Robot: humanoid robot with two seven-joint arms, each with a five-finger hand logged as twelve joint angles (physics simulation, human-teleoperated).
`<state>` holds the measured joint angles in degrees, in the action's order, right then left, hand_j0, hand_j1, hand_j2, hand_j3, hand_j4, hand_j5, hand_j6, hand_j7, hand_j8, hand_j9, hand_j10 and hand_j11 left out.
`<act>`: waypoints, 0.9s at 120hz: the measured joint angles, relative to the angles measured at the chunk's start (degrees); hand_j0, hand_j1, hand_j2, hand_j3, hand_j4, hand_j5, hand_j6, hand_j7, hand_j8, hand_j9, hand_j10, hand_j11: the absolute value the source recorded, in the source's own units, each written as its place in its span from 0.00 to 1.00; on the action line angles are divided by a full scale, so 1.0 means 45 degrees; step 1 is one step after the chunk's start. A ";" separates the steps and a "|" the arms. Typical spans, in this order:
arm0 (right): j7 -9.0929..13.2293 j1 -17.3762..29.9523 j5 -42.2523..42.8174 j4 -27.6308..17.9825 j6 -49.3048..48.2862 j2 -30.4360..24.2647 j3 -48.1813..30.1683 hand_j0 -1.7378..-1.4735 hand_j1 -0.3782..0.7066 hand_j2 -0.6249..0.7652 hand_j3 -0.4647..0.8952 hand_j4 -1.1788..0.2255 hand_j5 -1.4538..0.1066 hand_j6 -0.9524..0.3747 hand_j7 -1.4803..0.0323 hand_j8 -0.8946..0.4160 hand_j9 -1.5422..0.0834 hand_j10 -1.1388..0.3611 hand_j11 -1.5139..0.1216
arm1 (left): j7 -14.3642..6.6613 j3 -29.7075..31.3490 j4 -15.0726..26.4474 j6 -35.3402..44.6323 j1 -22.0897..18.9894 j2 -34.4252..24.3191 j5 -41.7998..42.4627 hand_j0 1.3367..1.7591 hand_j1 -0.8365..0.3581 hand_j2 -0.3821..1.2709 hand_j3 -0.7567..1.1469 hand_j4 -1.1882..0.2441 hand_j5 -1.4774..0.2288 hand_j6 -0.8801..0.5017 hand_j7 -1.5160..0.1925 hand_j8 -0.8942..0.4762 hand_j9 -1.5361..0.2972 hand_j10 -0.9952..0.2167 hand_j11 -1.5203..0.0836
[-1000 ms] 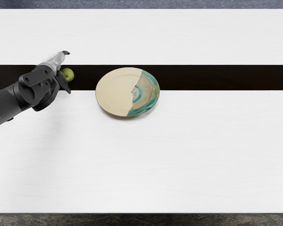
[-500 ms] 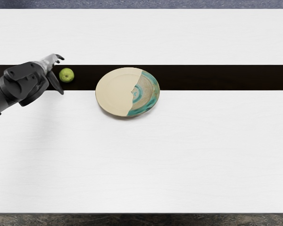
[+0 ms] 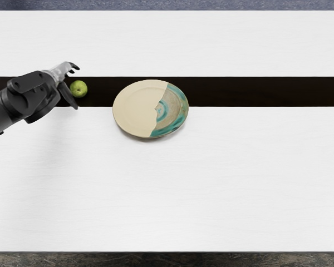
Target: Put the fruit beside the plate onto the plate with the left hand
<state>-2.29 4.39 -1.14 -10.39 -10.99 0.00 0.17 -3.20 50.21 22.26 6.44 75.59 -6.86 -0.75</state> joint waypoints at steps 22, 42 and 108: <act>0.0000 0.0000 0.0000 0.0003 0.0000 0.0000 0.0000 0.30 0.04 0.45 0.34 0.83 0.92 0.71 0.97 0.67 0.94 0.75 0.91 | 0.0001 0.0009 -0.0116 0.0109 0.0000 0.0097 -0.0006 0.76 0.79 0.26 0.40 0.69 0.71 0.49 0.73 0.50 0.69 0.65 0.78; 0.0000 0.0000 0.0000 0.0003 0.0000 0.0000 0.0000 0.30 0.04 0.45 0.34 0.83 0.92 0.71 0.97 0.67 0.94 0.75 0.91 | -0.0008 0.0012 -0.0136 0.0129 -0.0019 0.0354 -0.0009 0.76 0.79 0.26 0.40 0.69 0.71 0.49 0.73 0.50 0.69 0.65 0.78; 0.0000 0.0000 0.0000 0.0004 0.0000 0.0000 0.0000 0.30 0.04 0.45 0.34 0.83 0.92 0.71 0.97 0.67 0.94 0.75 0.91 | -0.0025 0.0053 -0.0130 0.0016 -0.0156 0.0313 0.0179 0.76 0.71 0.27 0.40 0.63 0.65 0.43 0.67 0.44 0.64 0.59 0.72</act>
<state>-2.29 4.39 -1.14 -10.37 -10.99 0.00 0.17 -3.31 50.44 21.67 6.51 74.88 -5.45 0.06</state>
